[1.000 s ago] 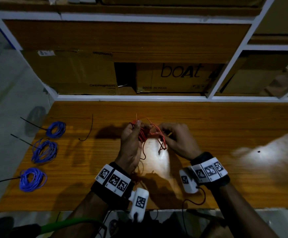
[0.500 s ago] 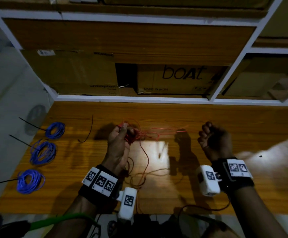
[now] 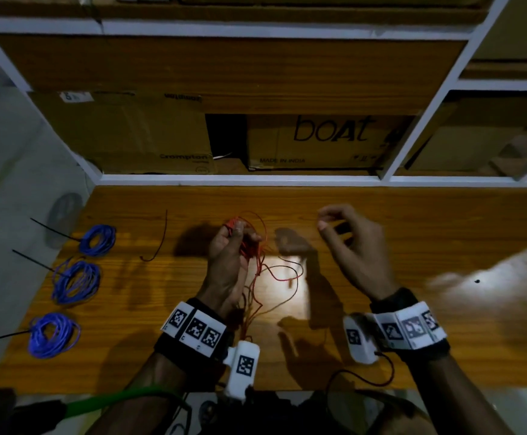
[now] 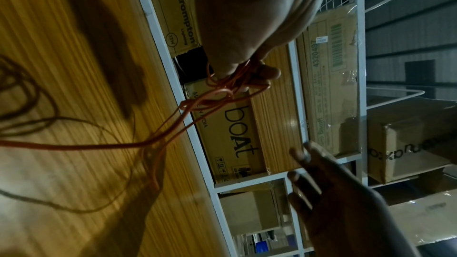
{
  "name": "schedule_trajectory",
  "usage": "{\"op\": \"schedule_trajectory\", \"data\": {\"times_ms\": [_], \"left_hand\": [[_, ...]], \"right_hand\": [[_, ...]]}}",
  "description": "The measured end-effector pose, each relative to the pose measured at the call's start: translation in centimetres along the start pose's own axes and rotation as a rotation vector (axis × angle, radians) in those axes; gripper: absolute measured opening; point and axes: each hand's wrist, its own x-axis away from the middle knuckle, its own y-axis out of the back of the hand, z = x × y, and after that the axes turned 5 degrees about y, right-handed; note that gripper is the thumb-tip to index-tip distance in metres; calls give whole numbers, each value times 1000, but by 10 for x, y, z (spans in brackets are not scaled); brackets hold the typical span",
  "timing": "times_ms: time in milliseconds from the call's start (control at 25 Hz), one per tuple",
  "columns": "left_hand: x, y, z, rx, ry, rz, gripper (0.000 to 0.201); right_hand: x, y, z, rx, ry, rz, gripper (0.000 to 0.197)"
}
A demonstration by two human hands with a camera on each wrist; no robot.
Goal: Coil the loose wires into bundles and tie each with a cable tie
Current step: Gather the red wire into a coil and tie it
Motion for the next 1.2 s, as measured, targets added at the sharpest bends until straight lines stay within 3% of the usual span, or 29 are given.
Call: {"op": "schedule_trajectory", "data": {"times_ms": [80,200,360,440,520,640,720,880,1120,1200], "left_hand": [[1,-4,0,35,5,4,11],[1,-5,-1,76,9,13,11],[-1,3,-4,122,18,13,10],[-1,6,-4,166,18,9,12],[1,5,-4,151,9,7,15],[2,5,-6,115,-12,11,18],[-1,10,-8,68,-49,-13,18],[-9,22,-5,-191,-132,-105,22],[-10,48,-11,-121,-123,-162,21],[-11,53,-11,-76,-110,-158,20]], "right_hand": [[-5,-21,8,91,94,208,25],[-1,-51,5,3,49,425,25],[13,-68,1,-126,-55,312,32],[17,-76,-4,-45,-94,380,36],[21,-85,-5,37,-35,443,29],[23,-85,-4,-103,46,419,19],[20,-72,-6,-263,11,348,19],[12,-37,-18,-546,-212,117,19],[4,38,-88,-888,-758,-564,19],[10,57,-113,-935,-925,-659,21]]}}
